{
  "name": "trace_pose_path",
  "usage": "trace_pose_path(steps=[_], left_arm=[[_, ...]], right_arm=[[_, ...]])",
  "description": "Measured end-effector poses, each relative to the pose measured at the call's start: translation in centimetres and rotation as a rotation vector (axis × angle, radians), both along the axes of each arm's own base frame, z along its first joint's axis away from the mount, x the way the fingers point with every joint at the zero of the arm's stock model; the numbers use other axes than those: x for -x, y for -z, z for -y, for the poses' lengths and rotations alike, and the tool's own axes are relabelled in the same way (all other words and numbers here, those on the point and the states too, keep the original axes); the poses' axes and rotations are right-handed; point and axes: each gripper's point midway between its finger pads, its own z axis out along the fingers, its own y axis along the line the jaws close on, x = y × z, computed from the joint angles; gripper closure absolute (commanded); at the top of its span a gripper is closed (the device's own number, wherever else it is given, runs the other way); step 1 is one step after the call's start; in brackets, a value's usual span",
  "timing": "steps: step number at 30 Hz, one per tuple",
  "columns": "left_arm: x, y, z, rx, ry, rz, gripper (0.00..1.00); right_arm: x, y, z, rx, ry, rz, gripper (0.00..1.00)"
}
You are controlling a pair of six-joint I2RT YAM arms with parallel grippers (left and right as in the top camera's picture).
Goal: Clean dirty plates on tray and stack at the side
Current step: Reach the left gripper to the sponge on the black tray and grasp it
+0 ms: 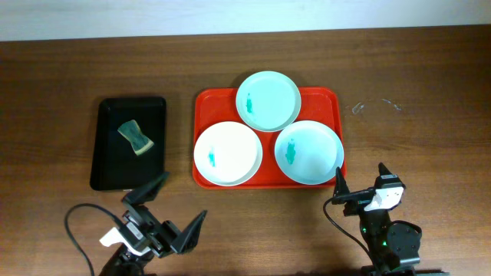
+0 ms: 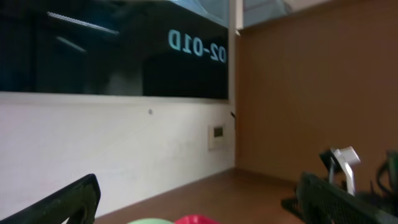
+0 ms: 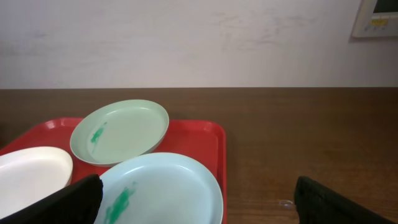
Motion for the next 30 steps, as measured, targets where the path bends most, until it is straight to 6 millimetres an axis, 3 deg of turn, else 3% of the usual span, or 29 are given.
trace_pose_path(steps=[5,6,11,15,20,22,27,30], left_arm=[[-2.1,-3.0,-1.7,-0.029,-0.156,-0.134,0.01],[-3.0,-3.2,-2.5,-0.051,-0.213,-0.224,0.01],[-7.8,-4.5,-5.9,-0.136,-0.43,-0.593,0.01],[-10.9,-4.1,-7.0,-0.198,-0.486,-0.732,0.01],[-14.1,0.1,-11.5,-0.2,-0.707,-1.048,0.01],[-16.2,3.2,-13.8,-0.185,-0.8,-1.178,0.01],[-18.2,11.1,-14.6,-0.237,-0.804,-1.443,0.01],[-18.2,15.5,-14.9,-0.242,-0.791,-1.619,0.01]], right_arm=[[0.0,0.0,0.0,0.0,0.0,0.0,0.02],[0.0,0.0,0.0,0.0,0.0,0.0,0.02],[0.0,0.0,0.0,0.0,0.0,0.0,0.02],[0.0,0.0,0.0,0.0,0.0,0.0,0.02],[0.0,0.0,0.0,-0.001,0.0,0.0,0.02],[0.0,0.0,0.0,0.0,0.0,0.0,0.02],[0.0,0.0,0.0,0.0,0.0,0.0,0.02],[0.0,0.0,0.0,0.0,0.0,0.0,0.02]])
